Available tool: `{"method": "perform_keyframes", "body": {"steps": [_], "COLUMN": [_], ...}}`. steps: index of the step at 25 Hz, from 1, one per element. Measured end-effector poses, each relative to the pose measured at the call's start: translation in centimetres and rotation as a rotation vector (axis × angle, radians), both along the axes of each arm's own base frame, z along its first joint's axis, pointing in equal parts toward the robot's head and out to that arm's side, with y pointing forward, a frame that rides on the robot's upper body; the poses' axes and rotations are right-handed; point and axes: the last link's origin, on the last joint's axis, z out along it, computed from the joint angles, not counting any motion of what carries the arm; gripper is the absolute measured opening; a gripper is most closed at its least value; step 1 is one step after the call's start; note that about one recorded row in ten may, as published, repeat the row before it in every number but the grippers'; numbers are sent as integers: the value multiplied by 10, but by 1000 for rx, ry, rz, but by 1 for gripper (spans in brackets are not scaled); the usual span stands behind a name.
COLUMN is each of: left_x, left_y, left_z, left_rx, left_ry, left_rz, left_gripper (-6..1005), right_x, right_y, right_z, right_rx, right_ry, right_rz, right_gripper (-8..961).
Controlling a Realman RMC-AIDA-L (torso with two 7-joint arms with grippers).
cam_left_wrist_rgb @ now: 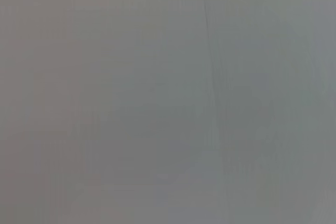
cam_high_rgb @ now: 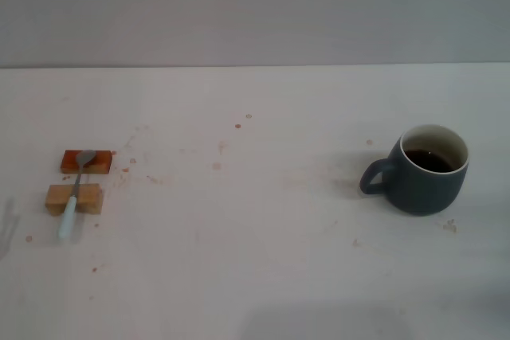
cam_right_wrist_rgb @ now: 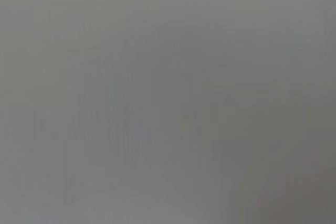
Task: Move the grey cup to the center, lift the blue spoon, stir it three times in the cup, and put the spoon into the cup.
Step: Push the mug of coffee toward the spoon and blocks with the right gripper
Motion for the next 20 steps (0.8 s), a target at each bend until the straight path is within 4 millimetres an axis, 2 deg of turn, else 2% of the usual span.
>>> {"method": "perform_keyframes", "body": {"steps": [6, 12, 20], "left_x": [0, 0, 1], "left_y": [0, 0, 2], "left_z": [0, 0, 0], "left_rx": [-1, -1, -1], "left_ry": [0, 0, 0], "left_rz": [1, 1, -6], "left_gripper": [840, 836, 831], "right_x": [0, 1, -8], "right_y": [6, 21, 39], "right_z": [-3, -11, -25], "right_rx": [-26, -98, -182], "right_ry": [12, 28, 59], "right_rz": [-8, -32, -33], "right_gripper": [-1, -1, -1]}}
